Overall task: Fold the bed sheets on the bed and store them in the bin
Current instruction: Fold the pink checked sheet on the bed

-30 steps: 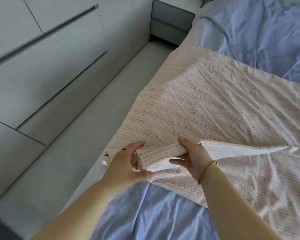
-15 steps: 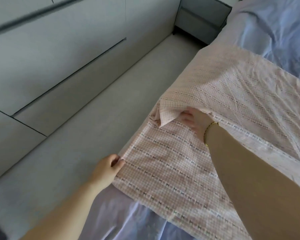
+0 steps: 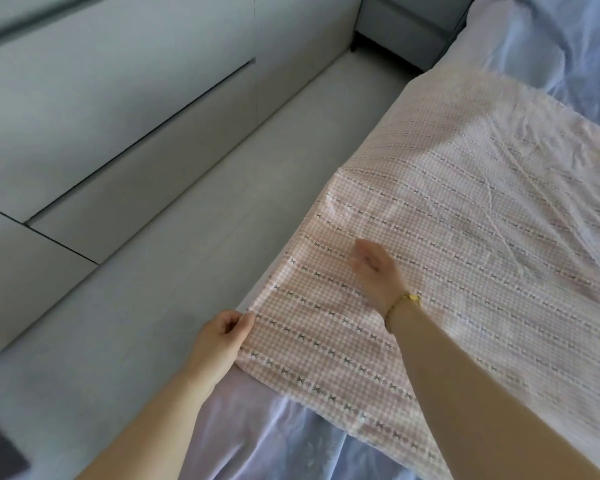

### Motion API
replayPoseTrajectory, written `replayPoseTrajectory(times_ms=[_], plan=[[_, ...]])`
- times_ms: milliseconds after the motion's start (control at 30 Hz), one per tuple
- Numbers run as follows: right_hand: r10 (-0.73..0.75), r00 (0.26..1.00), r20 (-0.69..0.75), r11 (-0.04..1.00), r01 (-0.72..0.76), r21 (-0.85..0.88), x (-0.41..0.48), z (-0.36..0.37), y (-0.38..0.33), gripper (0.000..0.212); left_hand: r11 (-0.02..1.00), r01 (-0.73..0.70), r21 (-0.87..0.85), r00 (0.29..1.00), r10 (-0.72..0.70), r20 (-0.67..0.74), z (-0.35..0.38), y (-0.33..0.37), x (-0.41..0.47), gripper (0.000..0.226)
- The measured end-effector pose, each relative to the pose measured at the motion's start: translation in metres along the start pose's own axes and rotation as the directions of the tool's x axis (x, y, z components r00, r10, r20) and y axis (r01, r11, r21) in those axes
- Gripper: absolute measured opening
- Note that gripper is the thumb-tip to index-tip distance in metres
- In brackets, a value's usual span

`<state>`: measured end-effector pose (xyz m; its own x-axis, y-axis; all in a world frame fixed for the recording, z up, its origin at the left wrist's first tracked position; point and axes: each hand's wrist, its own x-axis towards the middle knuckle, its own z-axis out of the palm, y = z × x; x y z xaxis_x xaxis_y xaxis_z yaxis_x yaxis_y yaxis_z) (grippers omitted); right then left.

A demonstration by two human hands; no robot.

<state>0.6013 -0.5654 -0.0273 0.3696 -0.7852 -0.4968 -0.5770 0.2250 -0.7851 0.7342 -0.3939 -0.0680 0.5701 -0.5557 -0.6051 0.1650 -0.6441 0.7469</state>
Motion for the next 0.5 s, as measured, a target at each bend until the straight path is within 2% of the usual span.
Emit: replayPoseTrajectory(times_ms=[100,167,200,267,300,333,433,500], plan=[[0.019,0.984,-0.175,0.991,0.004,0.133,-0.054,-0.019,0.029,0.014,1.0,-0.02,0.023,0.996,0.022,-0.081,0.0,0.004,-0.007,0.027],[0.127,0.96,-0.249,0.956,-0.051,0.29,-0.09,-0.031,0.06,0.017,1.0,-0.003,0.002,0.981,0.003,-0.192,0.005,0.007,-0.013,0.02],[0.206,0.938,-0.28,0.921,-0.089,0.38,-0.106,-0.037,0.077,0.02,0.999,0.031,-0.041,0.965,-0.041,-0.261,0.009,0.01,-0.017,0.008],[0.37,0.868,-0.33,0.805,-0.122,0.581,-0.138,-0.049,0.105,0.019,0.98,0.106,-0.167,0.919,-0.161,-0.36,0.017,0.013,-0.032,0.039],[0.43,0.84,-0.332,0.726,-0.103,0.68,-0.155,-0.057,0.118,0.018,0.962,0.109,-0.251,0.903,-0.201,-0.381,0.022,0.013,-0.044,0.049],[0.469,0.824,-0.318,0.654,-0.082,0.752,-0.169,-0.06,0.127,0.017,0.934,0.106,-0.34,0.89,-0.241,-0.387,0.027,0.013,-0.053,0.048],[0.514,0.816,-0.265,0.5,-0.033,0.865,-0.203,-0.06,0.145,0.015,0.778,0.125,-0.616,0.931,-0.307,-0.198,0.043,0.01,-0.084,0.018],[0.563,0.801,-0.205,0.433,-0.074,0.898,-0.225,-0.058,0.159,0.065,0.721,0.177,-0.67,0.954,-0.294,-0.064,0.062,0.012,-0.103,0.005]])
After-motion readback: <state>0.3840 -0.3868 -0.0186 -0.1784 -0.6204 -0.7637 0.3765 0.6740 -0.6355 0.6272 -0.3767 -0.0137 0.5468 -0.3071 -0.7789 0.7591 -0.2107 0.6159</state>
